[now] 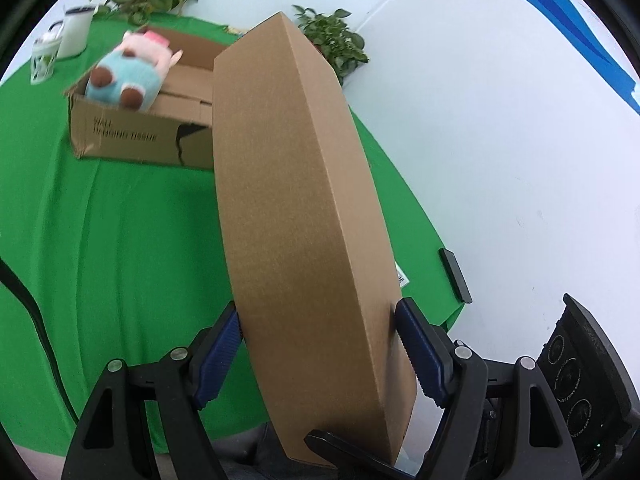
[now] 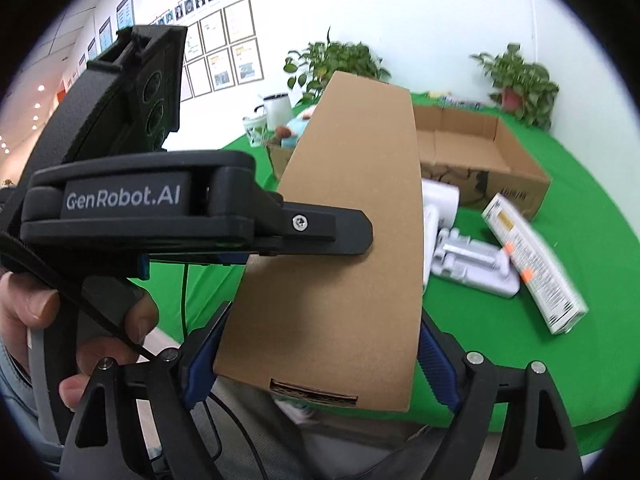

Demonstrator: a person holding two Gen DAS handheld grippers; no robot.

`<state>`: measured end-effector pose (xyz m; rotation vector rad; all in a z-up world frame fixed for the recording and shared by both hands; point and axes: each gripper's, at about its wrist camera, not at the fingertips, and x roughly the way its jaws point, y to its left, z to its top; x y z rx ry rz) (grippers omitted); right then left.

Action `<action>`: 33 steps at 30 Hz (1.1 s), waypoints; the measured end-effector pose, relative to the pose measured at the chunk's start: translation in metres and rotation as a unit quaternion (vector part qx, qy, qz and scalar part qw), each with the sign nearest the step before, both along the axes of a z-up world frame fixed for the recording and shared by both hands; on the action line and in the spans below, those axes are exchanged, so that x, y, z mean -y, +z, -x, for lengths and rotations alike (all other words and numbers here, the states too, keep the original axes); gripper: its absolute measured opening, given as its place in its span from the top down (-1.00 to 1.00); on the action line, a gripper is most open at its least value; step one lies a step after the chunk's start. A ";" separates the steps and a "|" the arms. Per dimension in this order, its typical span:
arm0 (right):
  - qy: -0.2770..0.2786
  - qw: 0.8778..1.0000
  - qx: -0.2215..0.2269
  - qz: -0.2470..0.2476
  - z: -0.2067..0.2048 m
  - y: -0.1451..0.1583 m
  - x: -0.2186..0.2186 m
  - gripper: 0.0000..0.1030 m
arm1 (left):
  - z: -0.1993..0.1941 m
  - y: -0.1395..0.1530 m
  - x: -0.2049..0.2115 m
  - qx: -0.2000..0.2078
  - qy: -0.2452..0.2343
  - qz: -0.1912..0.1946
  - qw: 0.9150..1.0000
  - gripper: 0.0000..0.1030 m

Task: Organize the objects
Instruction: 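Grasp the long brown box with the left tool and lift it, then carry the long brown box over the open cardboard box with the left tool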

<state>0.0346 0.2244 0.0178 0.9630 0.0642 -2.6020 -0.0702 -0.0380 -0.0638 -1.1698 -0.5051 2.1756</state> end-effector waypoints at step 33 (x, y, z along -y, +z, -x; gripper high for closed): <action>-0.020 0.995 -0.099 -0.003 0.135 0.111 -0.002 -0.62 | 0.103 0.176 0.013 -0.122 -0.001 0.001 0.993 -0.43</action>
